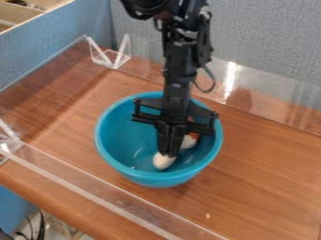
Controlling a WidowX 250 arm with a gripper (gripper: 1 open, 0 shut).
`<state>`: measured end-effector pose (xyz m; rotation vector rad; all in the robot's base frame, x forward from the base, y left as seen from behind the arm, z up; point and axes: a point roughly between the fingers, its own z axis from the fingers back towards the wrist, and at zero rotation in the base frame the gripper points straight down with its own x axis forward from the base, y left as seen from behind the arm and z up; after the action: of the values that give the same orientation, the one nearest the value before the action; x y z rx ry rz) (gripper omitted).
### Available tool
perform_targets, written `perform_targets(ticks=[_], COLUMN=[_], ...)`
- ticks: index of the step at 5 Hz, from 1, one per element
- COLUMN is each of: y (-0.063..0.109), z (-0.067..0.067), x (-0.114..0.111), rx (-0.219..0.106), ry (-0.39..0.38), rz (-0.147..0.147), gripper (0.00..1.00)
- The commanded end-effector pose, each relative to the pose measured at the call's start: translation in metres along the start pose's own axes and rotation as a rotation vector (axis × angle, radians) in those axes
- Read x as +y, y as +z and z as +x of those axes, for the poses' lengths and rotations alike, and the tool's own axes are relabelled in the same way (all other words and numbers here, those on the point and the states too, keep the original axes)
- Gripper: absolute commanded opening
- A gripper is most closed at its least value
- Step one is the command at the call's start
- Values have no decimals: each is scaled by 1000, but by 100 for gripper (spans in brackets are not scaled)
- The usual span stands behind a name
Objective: Remove the mushroom from inside the blue bowl and put it on the table
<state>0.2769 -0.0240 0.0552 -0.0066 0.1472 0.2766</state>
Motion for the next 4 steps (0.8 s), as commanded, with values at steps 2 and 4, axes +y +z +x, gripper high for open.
perform_targets(ticks=[2, 4], y=[40, 42], z=[7, 6], x=[-22, -49], rx=[-96, -115], ry=[-50, -151], rz=[-12, -9], gripper=[0, 0])
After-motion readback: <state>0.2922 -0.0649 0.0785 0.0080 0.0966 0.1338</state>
